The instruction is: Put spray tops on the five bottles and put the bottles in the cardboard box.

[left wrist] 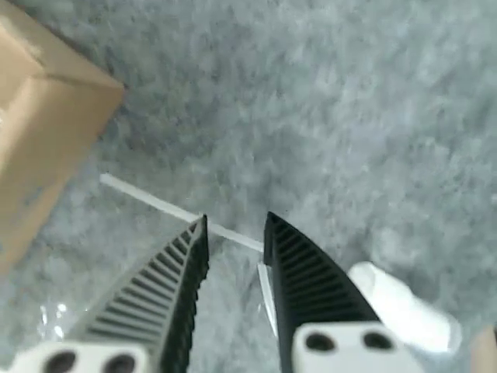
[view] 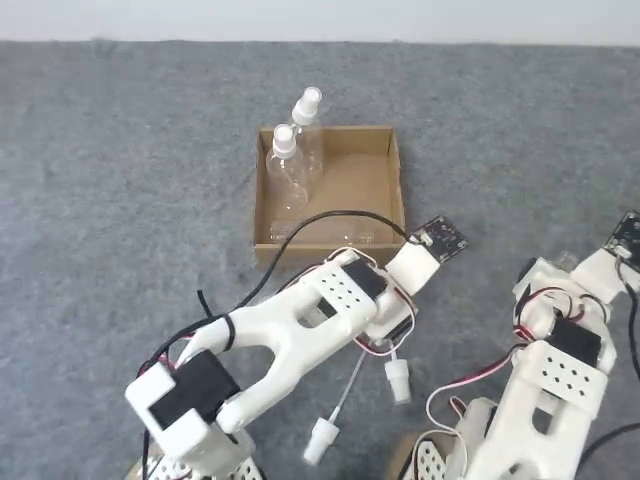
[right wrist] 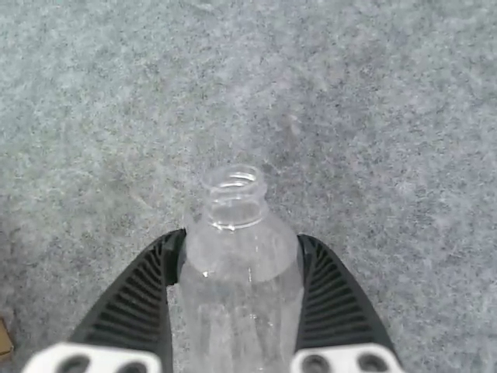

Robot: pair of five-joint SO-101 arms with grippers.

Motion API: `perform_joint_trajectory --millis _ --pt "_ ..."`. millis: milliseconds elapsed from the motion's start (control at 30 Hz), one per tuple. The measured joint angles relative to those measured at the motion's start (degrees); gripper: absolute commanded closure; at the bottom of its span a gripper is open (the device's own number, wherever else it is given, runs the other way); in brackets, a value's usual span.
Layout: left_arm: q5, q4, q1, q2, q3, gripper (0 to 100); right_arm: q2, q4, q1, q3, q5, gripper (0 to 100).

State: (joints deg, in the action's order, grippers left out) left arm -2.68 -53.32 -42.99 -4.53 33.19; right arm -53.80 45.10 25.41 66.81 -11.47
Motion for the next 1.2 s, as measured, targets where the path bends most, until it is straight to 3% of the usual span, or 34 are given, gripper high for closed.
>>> perform_joint_trajectory --millis 133,400,733,967,1200 --pt "0.0 -4.13 0.79 0.0 -0.7 92 0.0 0.0 0.0 0.0 0.0 99.2" --pt "-0.18 -13.19 7.56 0.0 -1.41 85 0.0 0.0 0.0 0.0 0.0 99.2" --pt "-0.18 -26.2 7.38 4.04 -2.64 82 0.0 0.0 0.0 0.0 0.0 99.2" --pt "7.21 -30.68 8.09 12.13 -2.81 76 0.0 0.0 0.0 0.0 0.0 99.2" --pt "22.86 -34.2 7.56 13.27 -2.81 76 0.0 0.0 0.0 0.0 0.0 99.2"
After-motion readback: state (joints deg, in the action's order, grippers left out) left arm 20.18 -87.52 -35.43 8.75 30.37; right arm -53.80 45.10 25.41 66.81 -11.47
